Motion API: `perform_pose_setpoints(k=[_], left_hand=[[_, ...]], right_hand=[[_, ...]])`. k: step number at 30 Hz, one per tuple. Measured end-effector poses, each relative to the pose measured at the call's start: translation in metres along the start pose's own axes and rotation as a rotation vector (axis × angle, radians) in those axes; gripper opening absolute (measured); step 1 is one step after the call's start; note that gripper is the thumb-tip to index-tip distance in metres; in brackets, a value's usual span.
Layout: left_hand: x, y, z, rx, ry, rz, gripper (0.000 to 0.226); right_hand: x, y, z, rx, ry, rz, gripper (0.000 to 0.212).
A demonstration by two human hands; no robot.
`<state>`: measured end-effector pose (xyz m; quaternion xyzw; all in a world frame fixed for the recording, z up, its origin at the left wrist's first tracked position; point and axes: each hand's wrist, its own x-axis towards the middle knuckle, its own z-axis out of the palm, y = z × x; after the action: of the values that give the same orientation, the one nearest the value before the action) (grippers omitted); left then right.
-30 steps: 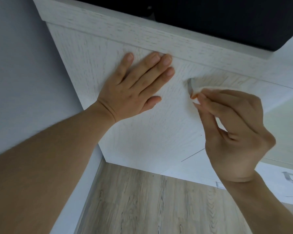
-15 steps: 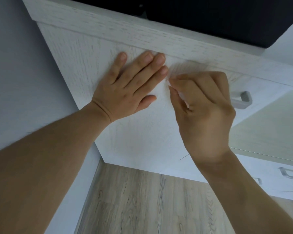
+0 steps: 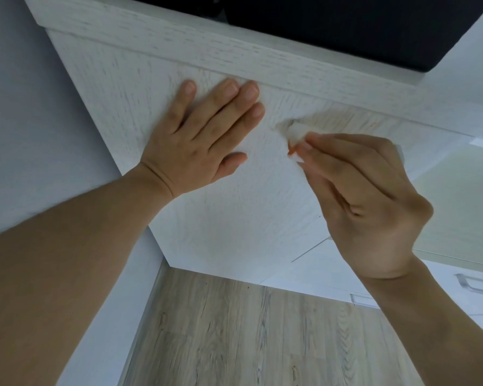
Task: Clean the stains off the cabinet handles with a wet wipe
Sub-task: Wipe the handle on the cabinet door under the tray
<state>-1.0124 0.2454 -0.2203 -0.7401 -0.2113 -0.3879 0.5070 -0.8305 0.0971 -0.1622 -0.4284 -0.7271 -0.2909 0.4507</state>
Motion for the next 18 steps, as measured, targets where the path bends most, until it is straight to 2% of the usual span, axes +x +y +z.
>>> perform_pose_setpoints(k=[9,18], left_hand=[[0.0,0.001,-0.003,-0.009,-0.02,-0.008,0.066],[0.0,0.002,-0.006,-0.033,-0.042,-0.026,0.067]], right_hand=[[-0.005,0.01,-0.006,0.054,0.012,-0.015,0.007],[-0.002,-0.003,-0.003,0.11,0.053,0.108,0.006]])
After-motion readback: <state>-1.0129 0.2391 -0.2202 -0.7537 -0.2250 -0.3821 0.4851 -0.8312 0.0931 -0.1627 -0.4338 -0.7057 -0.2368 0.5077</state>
